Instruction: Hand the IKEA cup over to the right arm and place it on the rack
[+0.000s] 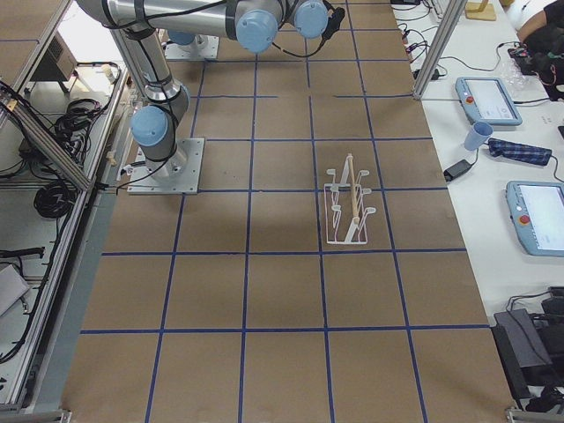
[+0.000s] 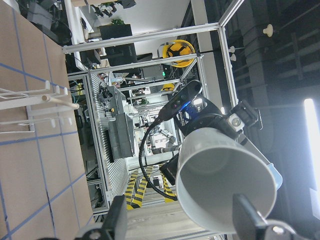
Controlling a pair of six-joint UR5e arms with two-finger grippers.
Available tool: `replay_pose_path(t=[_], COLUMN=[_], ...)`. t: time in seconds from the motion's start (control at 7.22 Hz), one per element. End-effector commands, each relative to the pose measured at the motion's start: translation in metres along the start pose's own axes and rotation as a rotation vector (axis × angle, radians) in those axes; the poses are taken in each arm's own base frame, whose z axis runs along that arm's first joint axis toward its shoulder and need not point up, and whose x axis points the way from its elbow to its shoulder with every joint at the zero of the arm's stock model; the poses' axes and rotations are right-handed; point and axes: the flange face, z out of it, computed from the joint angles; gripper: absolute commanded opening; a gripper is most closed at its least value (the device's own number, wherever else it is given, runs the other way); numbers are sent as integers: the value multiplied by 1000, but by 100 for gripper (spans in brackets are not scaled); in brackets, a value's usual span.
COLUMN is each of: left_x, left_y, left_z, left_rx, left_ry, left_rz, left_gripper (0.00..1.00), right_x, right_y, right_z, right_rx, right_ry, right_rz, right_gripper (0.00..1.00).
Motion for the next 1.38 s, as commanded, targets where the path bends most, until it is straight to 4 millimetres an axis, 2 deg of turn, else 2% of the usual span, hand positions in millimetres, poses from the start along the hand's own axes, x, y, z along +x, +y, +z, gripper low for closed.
replay_pose_path(t=[0.0, 0.28, 0.42, 0.69, 0.97, 1.11, 1.25], left_x=[0, 0, -6, -21, -28, -29, -19], left_y=[-2, -13, -17, -24, -35, -39, -43], left_z=[-39, -48, -51, -62, -80, -89, -92], left_rx=[-71, -104, -140, -192, -161, -164, -186], left_ry=[-135, -230, -340, -590, -914, -1047, -1169], left_rz=[-94, -90, -117, -134, -110, -84, -49], left_gripper=[82, 88, 88, 89, 98, 100, 100], right_x=[9, 16, 21, 35, 52, 58, 60], right_y=[-19, -28, -34, -53, -77, -89, -102], right_z=[-13, -24, -31, -48, -77, -83, -98], right_rx=[53, 139, 192, 290, 414, 430, 477], right_ry=[104, 316, 432, 690, 1016, 1096, 1145], right_rz=[-44, -159, -213, -276, -296, -296, -330], right_gripper=[38, 38, 36, 33, 33, 31, 26])
